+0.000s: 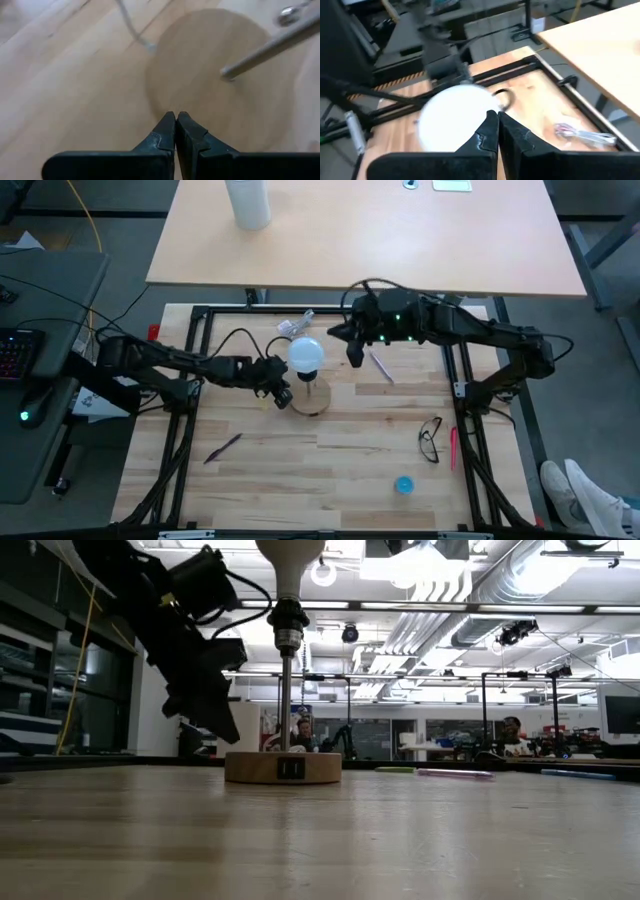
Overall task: Screw lightbulb
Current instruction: Insert the light bulb into the lamp
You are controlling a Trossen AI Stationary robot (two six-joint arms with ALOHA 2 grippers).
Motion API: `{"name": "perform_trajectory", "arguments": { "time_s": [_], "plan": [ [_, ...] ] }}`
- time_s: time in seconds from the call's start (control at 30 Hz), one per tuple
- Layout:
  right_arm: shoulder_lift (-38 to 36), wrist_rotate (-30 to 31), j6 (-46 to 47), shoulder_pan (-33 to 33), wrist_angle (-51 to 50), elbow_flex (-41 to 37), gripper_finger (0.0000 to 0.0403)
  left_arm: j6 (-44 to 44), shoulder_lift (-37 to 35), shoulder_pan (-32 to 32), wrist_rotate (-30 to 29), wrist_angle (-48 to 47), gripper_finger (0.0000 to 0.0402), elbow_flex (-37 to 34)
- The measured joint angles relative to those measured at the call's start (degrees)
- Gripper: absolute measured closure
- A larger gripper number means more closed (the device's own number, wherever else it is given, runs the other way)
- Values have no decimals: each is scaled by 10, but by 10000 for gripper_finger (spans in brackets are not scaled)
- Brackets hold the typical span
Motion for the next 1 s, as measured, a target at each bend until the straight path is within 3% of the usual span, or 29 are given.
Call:
{"name": "perform_trajectory", "arguments": {
  "time_s": [0.13, 0.33, 0.57, 0.77, 1.0],
  "plan": [
    [-1, -6, -15, -3, -17, 0, 403, 17, -35, -9, -27, 3, 402, 0],
    [-1, -6, -29, -14, -43, -22, 403, 33, -179, 11, -102, -20, 402, 0],
    [1, -34, -25, -32, 30, -54, 403, 31, -341, -13, -107, -9, 402, 27],
    [34, -68, -14, -50, 69, -55, 403, 69, -333, -66, -96, -7, 401, 106],
    [66, -99, -10, -65, 135, -55, 403, 84, -282, -112, 12, -8, 402, 170]
  ]
}}
